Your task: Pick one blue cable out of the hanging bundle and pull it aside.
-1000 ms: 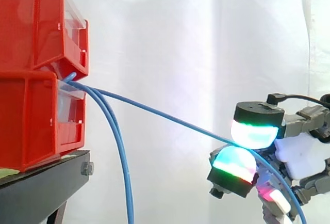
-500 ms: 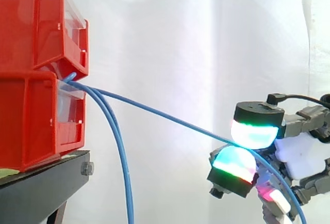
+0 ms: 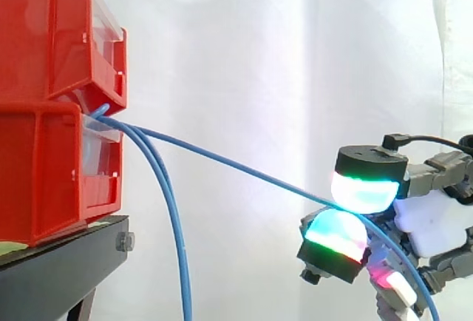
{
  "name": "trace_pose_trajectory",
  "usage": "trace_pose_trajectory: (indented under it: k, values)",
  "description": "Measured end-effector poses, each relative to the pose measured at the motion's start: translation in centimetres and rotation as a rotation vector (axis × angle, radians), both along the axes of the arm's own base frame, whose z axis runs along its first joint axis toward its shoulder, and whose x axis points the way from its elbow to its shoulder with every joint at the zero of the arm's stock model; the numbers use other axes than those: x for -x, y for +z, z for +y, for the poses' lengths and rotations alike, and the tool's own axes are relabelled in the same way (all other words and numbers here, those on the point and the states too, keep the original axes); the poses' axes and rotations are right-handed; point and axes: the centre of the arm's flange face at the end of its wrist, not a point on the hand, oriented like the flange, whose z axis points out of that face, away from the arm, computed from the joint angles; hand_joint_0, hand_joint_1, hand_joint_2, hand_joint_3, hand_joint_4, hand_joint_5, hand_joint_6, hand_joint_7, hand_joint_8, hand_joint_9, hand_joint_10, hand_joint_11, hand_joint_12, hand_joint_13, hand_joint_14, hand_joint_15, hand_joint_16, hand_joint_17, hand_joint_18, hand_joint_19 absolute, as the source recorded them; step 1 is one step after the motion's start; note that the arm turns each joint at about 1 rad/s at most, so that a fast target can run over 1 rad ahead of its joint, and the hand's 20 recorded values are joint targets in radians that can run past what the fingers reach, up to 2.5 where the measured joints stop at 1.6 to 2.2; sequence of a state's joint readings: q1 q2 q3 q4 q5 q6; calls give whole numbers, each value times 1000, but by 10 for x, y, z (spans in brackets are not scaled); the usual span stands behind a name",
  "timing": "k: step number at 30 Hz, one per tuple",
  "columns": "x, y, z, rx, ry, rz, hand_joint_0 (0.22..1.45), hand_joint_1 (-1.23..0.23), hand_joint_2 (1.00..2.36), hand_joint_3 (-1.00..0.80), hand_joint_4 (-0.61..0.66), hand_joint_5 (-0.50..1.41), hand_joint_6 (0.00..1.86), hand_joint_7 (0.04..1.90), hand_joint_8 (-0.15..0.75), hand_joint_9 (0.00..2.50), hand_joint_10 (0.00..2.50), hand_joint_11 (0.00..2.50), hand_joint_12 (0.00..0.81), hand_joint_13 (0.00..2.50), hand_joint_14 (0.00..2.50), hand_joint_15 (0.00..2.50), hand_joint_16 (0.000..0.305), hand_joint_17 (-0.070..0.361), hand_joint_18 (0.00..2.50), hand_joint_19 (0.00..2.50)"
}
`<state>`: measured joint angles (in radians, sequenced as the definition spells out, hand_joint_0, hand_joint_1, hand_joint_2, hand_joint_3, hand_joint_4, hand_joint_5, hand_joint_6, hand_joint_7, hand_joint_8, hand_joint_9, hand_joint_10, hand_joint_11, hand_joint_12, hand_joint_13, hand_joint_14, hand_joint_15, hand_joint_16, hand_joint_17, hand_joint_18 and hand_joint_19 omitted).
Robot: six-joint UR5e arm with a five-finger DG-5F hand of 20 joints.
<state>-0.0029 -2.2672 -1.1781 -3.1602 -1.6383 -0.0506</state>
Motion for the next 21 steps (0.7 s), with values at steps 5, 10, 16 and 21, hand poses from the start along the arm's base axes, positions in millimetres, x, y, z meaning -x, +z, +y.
trace_pose_trajectory:
  k: [5,10,16,21]
  values:
    - [0,0,0,0,0,0,577,-726,1053,-76,-183,-18,856,1076,310,1126,14,422,393,976,19,562,64,144,842,473]
    - [0,0,0,0,0,0,581,-726,1038,-70,-182,-18,856,1076,308,1127,13,418,394,977,18,555,64,144,845,468]
    - [0,0,0,0,0,0,581,-727,1034,-68,-181,-18,856,1076,311,1125,13,418,395,976,18,554,64,143,847,473]
    - [0,0,0,0,0,0,580,-726,1033,-63,-182,-18,856,1068,308,1125,15,421,395,978,18,555,64,144,854,463]
